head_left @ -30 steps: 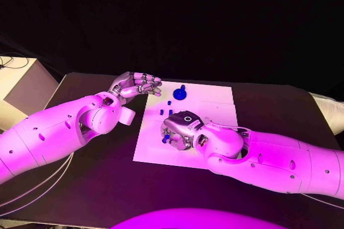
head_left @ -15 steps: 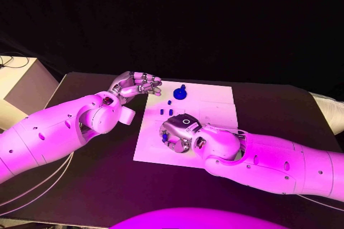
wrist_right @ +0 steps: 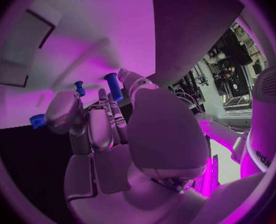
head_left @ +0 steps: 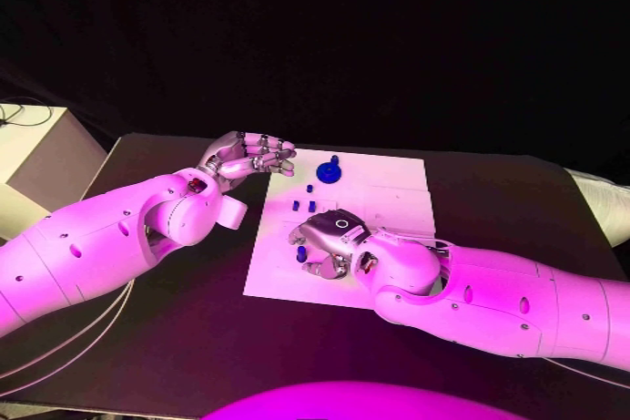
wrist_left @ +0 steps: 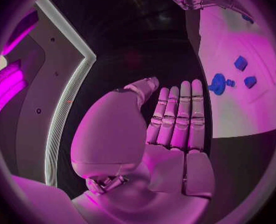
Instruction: Assemble the parts on the task board
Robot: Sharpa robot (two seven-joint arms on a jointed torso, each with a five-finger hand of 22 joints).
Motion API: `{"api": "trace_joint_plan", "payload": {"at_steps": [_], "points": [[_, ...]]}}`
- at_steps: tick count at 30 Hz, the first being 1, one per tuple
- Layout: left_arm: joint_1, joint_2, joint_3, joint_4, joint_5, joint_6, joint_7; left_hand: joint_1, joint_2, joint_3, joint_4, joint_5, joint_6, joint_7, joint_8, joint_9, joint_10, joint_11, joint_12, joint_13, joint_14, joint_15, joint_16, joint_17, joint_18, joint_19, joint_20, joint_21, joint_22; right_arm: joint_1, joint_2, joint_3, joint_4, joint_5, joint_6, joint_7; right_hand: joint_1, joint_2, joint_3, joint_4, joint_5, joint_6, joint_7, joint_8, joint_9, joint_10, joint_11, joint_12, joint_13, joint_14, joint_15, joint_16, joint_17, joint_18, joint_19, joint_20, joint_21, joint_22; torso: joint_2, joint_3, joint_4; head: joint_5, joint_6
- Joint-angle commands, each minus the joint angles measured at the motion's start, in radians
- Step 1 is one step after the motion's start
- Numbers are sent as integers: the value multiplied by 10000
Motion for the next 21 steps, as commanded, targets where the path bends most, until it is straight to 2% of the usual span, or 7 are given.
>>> {"api": "trace_joint_plan", "payload": {"at_steps": [1,4,5,10,15,19,21], "points": [[4,20,8,19,47,156,46,25,63,-40,11,-18,-9,57,-54,-8,-59,7,-52,11,-88,14,-37,12,88,33,66,-64,-11,-9,-5,-2,-22,-6,-324,33,463,46,-701,449,-22,-305,-82,-204,-186,-341,68,-2,-22,-4,89,-8,-45,160,-33,39,-174,-118,0,-4,0,-13,11],[4,22,8,19,47,162,44,25,63,-40,11,-18,-9,57,-54,-8,-59,7,-52,11,-88,14,-37,12,88,33,66,-64,-11,-9,-13,-2,-43,2,-378,20,995,-56,-1122,1121,-3,-841,-157,-256,-457,-632,130,5,-25,-24,140,0,-103,170,-17,75,-272,-178,4,-7,1,-12,12],[4,22,8,19,47,163,43,25,63,-40,11,-18,-9,57,-54,-8,-59,7,-52,11,-88,14,-37,12,88,33,66,-64,-11,-9,-16,-2,-52,6,-394,14,1052,-65,-1157,1173,4,-1001,-186,-279,-516,-667,137,0,-27,-28,141,0,-113,168,-15,83,-281,-183,5,-6,3,-14,12],[4,20,8,18,47,168,40,25,63,-40,11,-18,-9,57,-54,-8,-59,7,-52,11,-88,14,-37,12,88,33,66,-64,-11,-9,-41,-3,-69,20,-474,-5,1095,-84,-1211,1200,9,-1204,-199,-300,-591,-717,148,-7,-30,-37,149,-9,-145,173,-19,89,-316,-207,-1,-13,9,-28,27],[3,31,8,13,47,176,41,25,63,-40,11,-18,-9,57,-54,-8,-59,7,-52,11,-88,14,-37,12,88,33,66,-64,-11,-5,-270,3,76,155,-879,79,1111,-59,-1235,1210,60,-1248,-188,-293,-615,-714,146,10,-23,-70,151,-61,-269,177,-20,93,-344,-227,-6,-13,23,-66,67],[3,31,7,4,48,176,45,25,63,-40,11,-18,-9,57,-54,-8,-59,7,-52,11,-88,14,-37,12,88,33,66,-64,-11,97,-833,62,435,907,-1522,607,1079,80,-1078,1179,145,-838,-5,-164,-569,-166,18,206,18,-133,57,-178,-488,206,-30,30,-468,-312,-31,-23,4,-111,116],[3,26,7,-4,50,173,48,25,63,-40,11,-18,-9,57,-54,-8,-59,7,-52,11,-88,14,-37,12,88,33,66,-64,-11,205,-1128,93,597,1436,-1789,1027,1034,113,-978,1168,130,-591,67,-106,-533,120,-51,316,26,-128,2,-189,-498,224,-58,-18,-577,-388,-23,-14,-12,-157,149]]}}
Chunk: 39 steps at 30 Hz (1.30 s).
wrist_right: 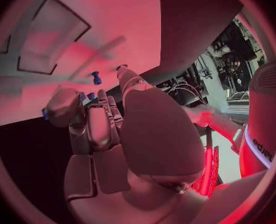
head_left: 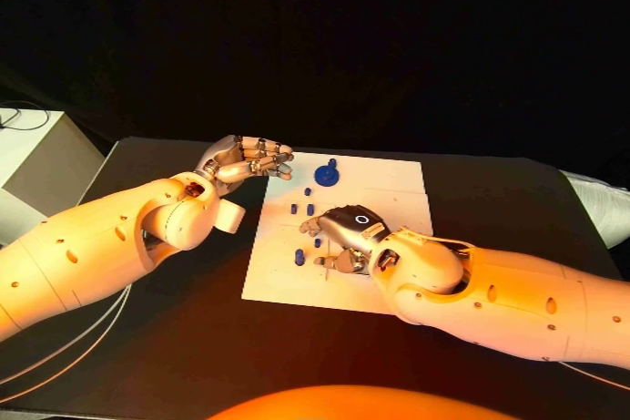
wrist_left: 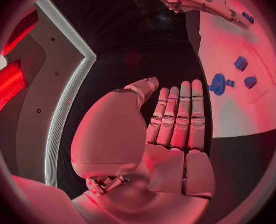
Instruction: Assemble the parts on the task board
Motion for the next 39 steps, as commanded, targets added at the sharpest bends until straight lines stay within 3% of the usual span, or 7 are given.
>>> {"api": "trace_joint_plan", "payload": {"at_steps": [1,7,14,16,20,22,39], "points": [[3,6,7,1,51,154,61,25,63,-40,11,-18,-8,57,-54,-9,-59,7,-52,13,-88,14,-37,13,88,33,66,-64,-11,201,-457,59,280,1314,-1113,1137,-77,192,235,-31,1,509,151,181,70,529,-78,208,20,-24,-65,-64,-76,134,-120,-92,-422,-314,-22,3,-42,-98,66],[-3,-13,6,-91,55,149,83,36,69,-64,26,-18,4,59,-77,-21,-66,9,-52,17,-86,17,-81,68,90,55,72,-113,-41,716,-1633,137,821,2868,-1435,2201,-596,156,1203,-3,1,1793,-32,760,151,2129,-297,625,78,-104,-242,-367,-479,257,-249,-243,-1244,-915,-85,29,-132,-296,183],[-140,-50,6,-172,66,154,93,38,73,-65,29,-17,5,59,-80,-23,-55,6,-46,20,-79,15,-83,76,91,61,72,-117,-43,1143,-2875,159,1152,5261,-817,1186,-1632,-151,1519,-35,321,2431,-445,1175,443,4136,-832,1547,945,226,-652,232,785,24,252,-600,2,75,-203,80,-235,-634,204],[-193,-65,6,-177,71,155,92,38,75,-66,31,-16,6,58,-81,-23,-45,5,-41,22,-76,14,-83,79,92,64,72,-119,-44,1208,-3209,160,1238,5824,-450,623,-2187,-252,1209,-52,465,2477,-572,1312,645,4565,-959,2405,1776,200,-760,185,630,-38,341,-705,278,309,-243,96,-261,-701,200],[-270,-74,6,-181,77,148,91,38,75,-66,31,-16,6,58,-81,-23,-45,5,-41,22,-76,14,-83,79,92,64,72,-119,-44,1275,-3837,157,1451,6453,466,-693,-2946,86,422,-1,1029,2403,-789,1942,1819,4987,-1162,11955,11983,656,-918,1276,2897,-351,800,-962,2204,1909,-290,116,-297,-787,171],[-291,-79,6,-176,78,145,88,39,75,-68,32,-16,6,57,-84,-25,-33,2,-34,25,-72,13,-85,85,93,67,72,-122,-47,1286,-4046,150,1535,6546,805,-1213,-3143,136,142,-4,1023,2478,-873,2146,2123,5483,-1213,13223,13331,808,-958,1648,3819,-492,921,-905,2800,2376,-302,128,-310,-811,155],[-330,-97,6,12,82,111,70,38,70,-75,35,-17,4,55,-91,-28,-23,0,-28,28,-67,11,-90,97,94,74,72,-130,-51,893,-4154,-5,1697,6121,1446,-3586,-4253,742,-1968,43,1776,2356,-1034,2738,3324,6306,-1327,14787,14988,1109,-1032,2265,5598,-765,1188,-966,4245,3510,-293,91,-313,-1032,108]]}}
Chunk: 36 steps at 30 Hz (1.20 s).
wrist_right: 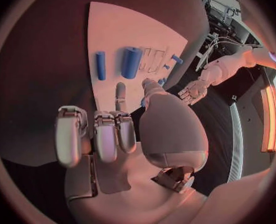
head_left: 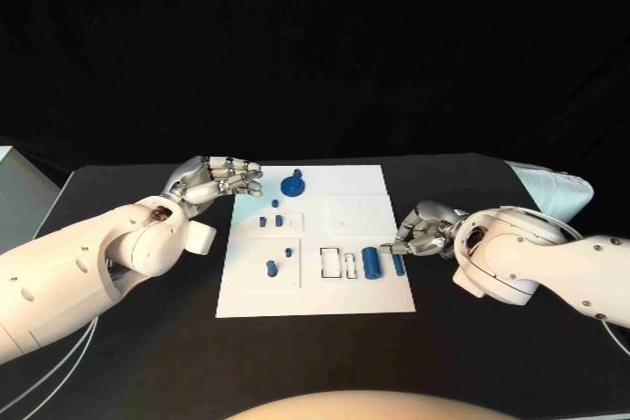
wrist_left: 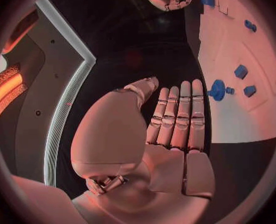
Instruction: Assemble the parts on the task board
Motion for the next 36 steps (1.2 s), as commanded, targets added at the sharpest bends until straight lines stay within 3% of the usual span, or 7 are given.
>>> {"api": "trace_joint_plan", "payload": {"at_steps": [1,12,24,36], "points": [[-10,1,7,57,69,106,64,38,70,-48,8,-17,4,55,-43,-17,-23,0,-28,10,-67,11,-29,13,95,37,34,-50,-11,-115,161,-13,-34,-124,267,-813,-19,55,-76,1,56,-77,9,-8,22,1018,-15,57,2590,983,-46,61,2423,-110,703,-51,59,1717,16,-9,21,-51,-5],[-13,3,7,48,69,109,62,38,70,-48,8,-17,4,55,-43,-17,-23,0,-28,10,-67,11,-29,13,95,37,34,-50,-11,-455,689,-29,-262,-640,159,-1057,-76,139,-350,12,47,-112,26,-8,94,972,5,-12,2527,978,-26,56,2404,-105,689,-33,36,1715,33,-18,0,-34,-77],[-14,-12,7,47,69,114,45,31,65,-57,17,-17,0,59,-53,-21,-25,2,-29,10,-65,11,-38,26,95,43,35,-61,-17,-582,1058,-31,-502,-706,-38,-1123,-275,210,-853,24,-95,-95,17,50,233,943,1,-57,2490,983,-23,62,2430,-114,692,-20,87,1767,43,0,9,-3,-136],[-14,-45,7,54,69,134,7,31,65,-57,17,-17,0,59,-53,-21,-25,2,-29,10,-65,11,-38,26,95,43,35,-61,-17,-737,1400,-31,-809,-743,109,-1221,-509,243,-1203,24,-219,-87,2,111,356,913,-8,-104,2453,991,-28,73,2471,-122,698,-20,127,1808,43,-12,13,15,-181]]}}
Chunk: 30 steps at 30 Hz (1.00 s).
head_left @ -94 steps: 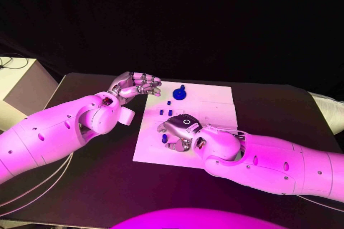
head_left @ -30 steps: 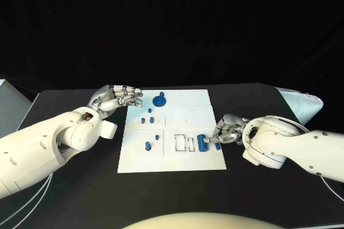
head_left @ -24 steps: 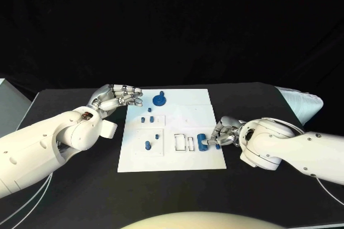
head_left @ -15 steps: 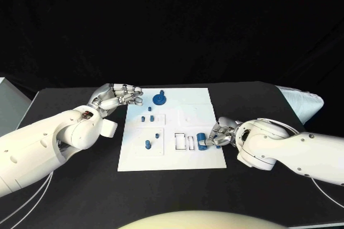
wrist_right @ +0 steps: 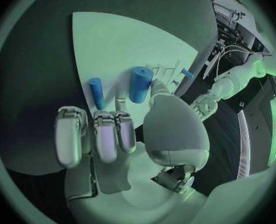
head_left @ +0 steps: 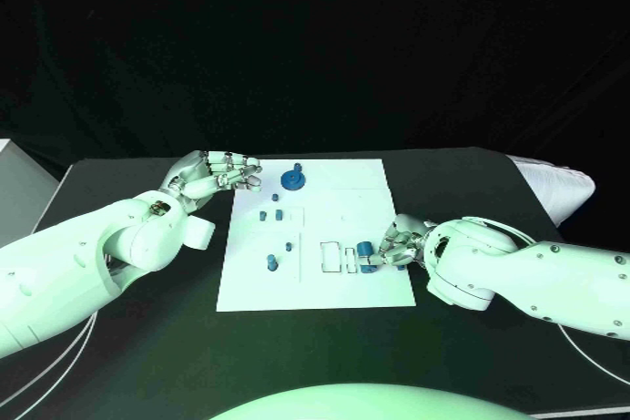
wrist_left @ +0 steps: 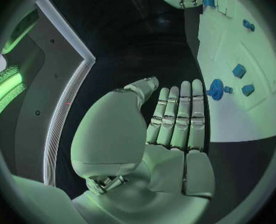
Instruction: Assemble the parts on the task board
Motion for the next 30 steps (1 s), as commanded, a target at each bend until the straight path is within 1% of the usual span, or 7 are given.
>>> {"api": "trace_joint_plan", "payload": {"at_steps": [1,4,5,9,12,15,30], "points": [[-7,4,7,25,59,135,27,32,65,-58,18,-17,0,59,-53,-9,-25,2,-29,13,-65,11,-38,10,94,43,36,-61,-10,-86,87,-15,-78,-163,113,-145,-28,105,-48,-22,-37,-37,-18,78,32,917,-13,-60,2461,991,-31,34,2473,-84,698,-22,47,1815,0,1,7,3,-10],[-7,-2,7,24,59,138,19,29,74,-62,31,-13,5,62,-61,-13,-28,4,-30,13,-66,13,-53,27,94,52,37,-76,-19,-132,146,-15,-102,-149,16,-109,209,246,26,-35,62,-58,-25,93,79,905,-21,-78,2448,993,-38,36,2481,-86,699,-26,57,1828,1,-2,12,-3,-11],[-7,-5,7,24,59,138,16,29,74,-62,31,-13,5,62,-61,-13,-28,4,-30,13,-66,13,-53,27,94,52,37,-76,-19,-142,159,-15,-106,-136,-25,-95,416,389,126,-48,286,-85,-28,92,105,897,-24,-91,2437,991,-42,33,2474,-85,697,-31,56,1832,1,-4,9,-3,-12],[-7,-19,7,23,59,140,0,29,74,-62,31,-13,5,62,-61,-13,-28,4,-30,13,-66,13,-53,27,94,52,37,-76,-19,-171,194,-15,-105,-73,-251,-42,976,575,456,-64,1662,-152,-35,36,142,895,-36,-97,2439,996,-53,40,2498,-96,707,-43,100,1878,1,-10,6,-1,-19],[-7,-25,7,22,59,139,-5,29,74,-62,31,-13,5,62,-61,-13,-28,4,-30,13,-66,13,-53,27,94,52,37,-76,-19,-179,197,-15,-96,18,-382,-5,1083,613,613,-63,1986,-140,-44,10,139,894,-44,-100,2438,999,-59,44,2511,-100,711,-47,117,1895,-2,-11,4,13,-20],[-7,-32,7,23,59,139,-10,29,74,-62,31,-13,5,62,-61,-13,-28,4,-30,13,-66,13,-53,27,94,52,37,-76,-19,-185,188,-15,-81,169,-501,52,1248,616,950,-66,2550,-110,-68,-30,131,901,-67,-91,2449,1004,-78,50,2532,-107,721,-63,152,1927,-1,-7,-2,22,-22],[-7,-50,7,14,59,141,-24,30,82,-65,41,-11,10,66,-68,-17,-29,6,-31,13,-64,13,-66,45,95,61,38,-91,-28,-84,-47,43,420,925,-1078,402,1360,615,1358,-69,2745,32,-128,11,162,940,-117,-33,2498,1022,-113,76,2614,-143,767,-89,314,2031,1,-3,-12,60,-11]]}}
